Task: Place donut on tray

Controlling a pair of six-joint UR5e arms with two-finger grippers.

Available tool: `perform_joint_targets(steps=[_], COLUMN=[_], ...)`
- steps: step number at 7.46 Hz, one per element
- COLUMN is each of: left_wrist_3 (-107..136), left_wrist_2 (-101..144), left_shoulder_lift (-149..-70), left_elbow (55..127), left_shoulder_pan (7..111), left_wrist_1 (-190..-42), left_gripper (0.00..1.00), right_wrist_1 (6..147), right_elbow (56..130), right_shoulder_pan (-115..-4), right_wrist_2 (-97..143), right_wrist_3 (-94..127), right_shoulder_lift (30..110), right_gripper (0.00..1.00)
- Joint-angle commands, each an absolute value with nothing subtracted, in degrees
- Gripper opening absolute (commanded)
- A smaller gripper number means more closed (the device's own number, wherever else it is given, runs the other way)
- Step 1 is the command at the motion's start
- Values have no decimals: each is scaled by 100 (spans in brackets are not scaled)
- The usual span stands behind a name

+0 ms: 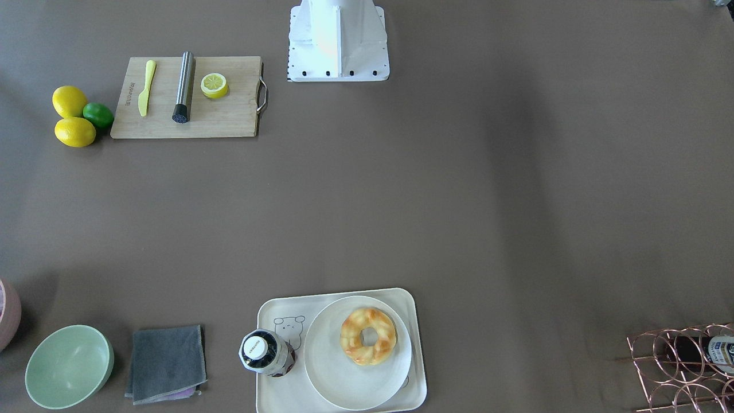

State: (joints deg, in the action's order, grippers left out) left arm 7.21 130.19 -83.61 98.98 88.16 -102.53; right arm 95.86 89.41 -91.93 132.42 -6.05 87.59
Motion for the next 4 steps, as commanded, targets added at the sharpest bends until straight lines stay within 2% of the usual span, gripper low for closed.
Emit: perform_joint_targets(steps=[1,4], left_wrist_3=[712,712], left_wrist_2=[13017,13008], left_shoulder_lift=[-8358,-8332], left_elbow=[9896,9870], left_shoulder_pan=[8815,8824], left_wrist_1=[-10257,-10266], left_gripper=[98,98], right_wrist_1=[9589,9589], right_elbow=[8938,8947], right_shoulder_pan=[-9176,-9115], right_wrist_2=[13245,13289], right_wrist_3=[-598,-589], right_shoulder_lift=[8702,8649], right_gripper=[100,100])
